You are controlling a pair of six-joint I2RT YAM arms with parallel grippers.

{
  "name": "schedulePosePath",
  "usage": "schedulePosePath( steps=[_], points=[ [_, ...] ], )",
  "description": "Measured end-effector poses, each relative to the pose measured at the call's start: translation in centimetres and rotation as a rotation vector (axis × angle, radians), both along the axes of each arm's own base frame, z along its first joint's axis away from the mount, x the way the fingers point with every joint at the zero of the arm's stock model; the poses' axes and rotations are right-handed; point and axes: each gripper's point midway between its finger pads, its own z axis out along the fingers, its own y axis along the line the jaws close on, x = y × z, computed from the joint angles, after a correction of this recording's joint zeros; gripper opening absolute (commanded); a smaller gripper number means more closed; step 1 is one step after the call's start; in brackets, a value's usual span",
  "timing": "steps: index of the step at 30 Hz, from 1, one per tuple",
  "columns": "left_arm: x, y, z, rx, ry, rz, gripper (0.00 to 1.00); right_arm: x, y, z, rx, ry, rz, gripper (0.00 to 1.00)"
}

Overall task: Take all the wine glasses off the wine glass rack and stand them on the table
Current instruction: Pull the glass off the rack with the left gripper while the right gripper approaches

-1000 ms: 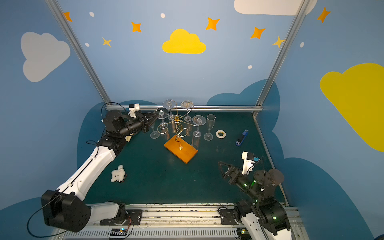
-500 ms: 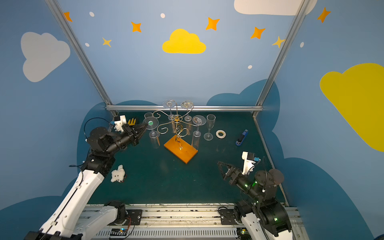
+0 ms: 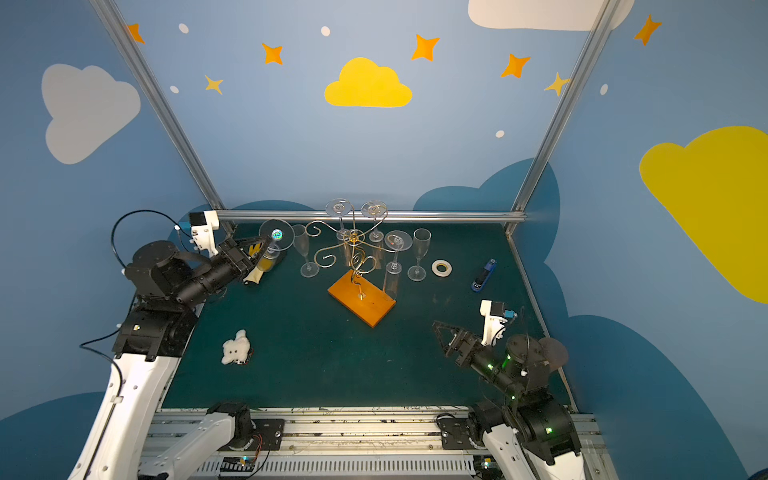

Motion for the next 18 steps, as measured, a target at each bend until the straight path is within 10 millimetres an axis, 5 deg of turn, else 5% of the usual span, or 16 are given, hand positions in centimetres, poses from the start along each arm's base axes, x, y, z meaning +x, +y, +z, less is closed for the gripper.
schedulePosePath(
  steps=[5,10,18],
  points=[
    [-0.8,-0.9,2.7,0.167,-0.138,-0.029,0.03,0.7,0.4,0.0,-0.011,0.018,0.012,0.86],
    [-3.3,-5.7,4.8,0.366,-0.343,-0.164,0.03,1.8,1.5,1.5,-0.021,0.007,0.062,0.86],
    [-7.1,-12.8,4.3,0.682,-0.647,-0.342,0.03,3.3,4.0,9.7,-0.021,-0.106,0.202,0.86]
  ],
)
